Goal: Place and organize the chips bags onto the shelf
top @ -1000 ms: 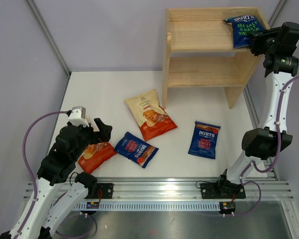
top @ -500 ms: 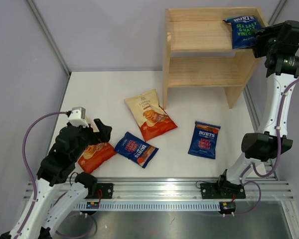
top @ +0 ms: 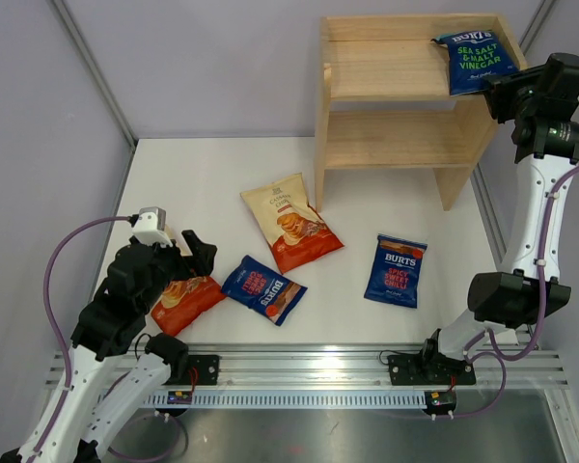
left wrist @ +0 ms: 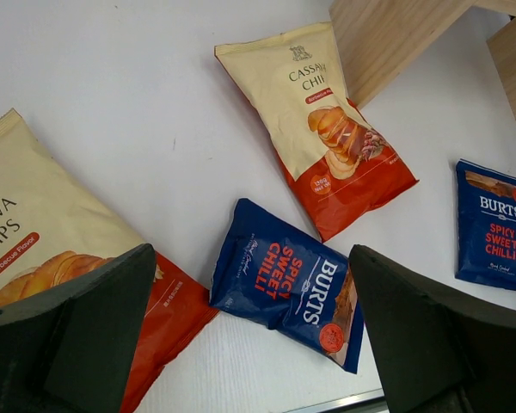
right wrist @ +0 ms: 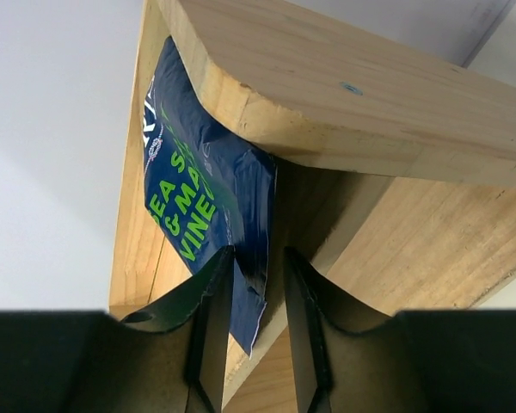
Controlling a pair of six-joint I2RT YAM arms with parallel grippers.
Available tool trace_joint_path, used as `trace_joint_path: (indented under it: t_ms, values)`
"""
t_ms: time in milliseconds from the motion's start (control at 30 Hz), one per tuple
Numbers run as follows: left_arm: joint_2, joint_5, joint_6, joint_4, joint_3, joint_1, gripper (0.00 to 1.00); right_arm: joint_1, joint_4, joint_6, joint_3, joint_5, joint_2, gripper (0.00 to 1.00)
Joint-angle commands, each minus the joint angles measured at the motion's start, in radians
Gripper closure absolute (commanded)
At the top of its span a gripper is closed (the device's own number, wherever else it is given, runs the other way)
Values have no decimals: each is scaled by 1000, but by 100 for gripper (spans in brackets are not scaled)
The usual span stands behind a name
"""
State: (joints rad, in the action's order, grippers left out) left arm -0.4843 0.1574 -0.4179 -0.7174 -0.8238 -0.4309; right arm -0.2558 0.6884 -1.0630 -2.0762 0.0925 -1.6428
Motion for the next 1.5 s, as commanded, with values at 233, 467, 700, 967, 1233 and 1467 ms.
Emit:
trace_joint_path:
  t_ms: [233, 467, 700, 967, 1233, 1467]
  values:
    - [-34, 33, -4, 0, -21, 1, 1, 0, 72, 27, -22, 47, 28, 11]
    - [-97, 94, -129, -91, -69, 1, 1, -3, 54, 98, 71, 81, 124, 1]
    - [-108, 103, -286, -119, -23, 1, 1, -5, 59, 312, 204, 107, 277, 0]
    - [-155, 13, -531, -27, 184, 1, 1, -5, -234, 345, 724, 249, 634, 1]
    - [-172, 17, -657, 9, 291, -20, 1, -5, -302, 302, 987, 418, 768, 0]
    - [-56, -12, -792, 99, 449, -54, 1, -5, -423, 149, 1108, 581, 805, 1]
